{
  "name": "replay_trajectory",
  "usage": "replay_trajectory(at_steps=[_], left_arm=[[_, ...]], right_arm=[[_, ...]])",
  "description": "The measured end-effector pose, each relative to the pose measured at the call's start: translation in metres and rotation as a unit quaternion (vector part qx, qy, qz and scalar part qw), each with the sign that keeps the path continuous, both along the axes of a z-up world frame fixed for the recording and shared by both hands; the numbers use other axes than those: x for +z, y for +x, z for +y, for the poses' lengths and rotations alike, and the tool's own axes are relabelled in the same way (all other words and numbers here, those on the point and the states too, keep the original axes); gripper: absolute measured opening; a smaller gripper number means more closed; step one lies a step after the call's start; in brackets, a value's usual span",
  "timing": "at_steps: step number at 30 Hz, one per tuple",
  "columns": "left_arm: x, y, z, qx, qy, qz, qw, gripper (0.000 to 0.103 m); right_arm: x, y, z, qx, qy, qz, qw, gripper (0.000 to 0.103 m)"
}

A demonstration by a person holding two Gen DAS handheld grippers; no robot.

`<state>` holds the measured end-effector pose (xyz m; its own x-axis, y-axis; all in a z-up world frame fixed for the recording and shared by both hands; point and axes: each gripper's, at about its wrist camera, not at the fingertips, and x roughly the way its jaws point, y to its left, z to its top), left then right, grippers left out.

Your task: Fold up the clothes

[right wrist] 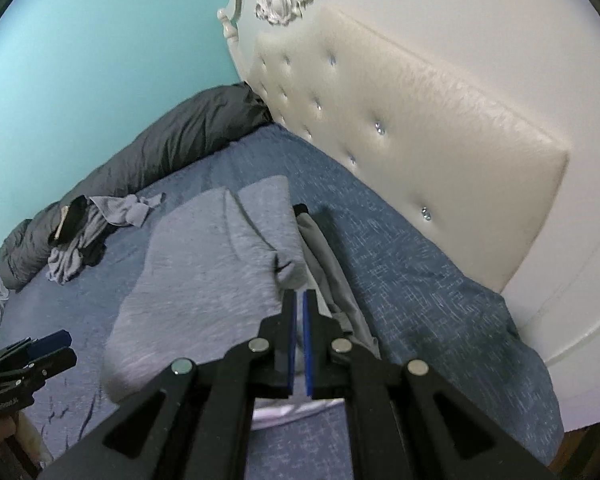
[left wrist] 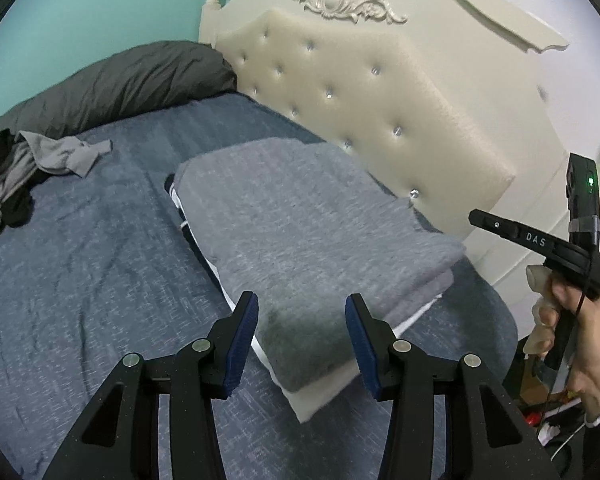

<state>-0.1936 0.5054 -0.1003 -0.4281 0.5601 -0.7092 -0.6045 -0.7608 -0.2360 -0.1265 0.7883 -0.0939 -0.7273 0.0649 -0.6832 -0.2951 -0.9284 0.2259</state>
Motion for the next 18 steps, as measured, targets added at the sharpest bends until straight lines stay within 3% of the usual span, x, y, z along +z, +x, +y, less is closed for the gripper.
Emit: replay_trajectory(at_steps=[18], left_arm=[[0.092,0.095,-0.035,-0.014,0.03,0.055,0.9979,0.058]], right_arm=[[0.082,0.105,-0.064,-0.003,0.035,0.052,0.998,0.003]])
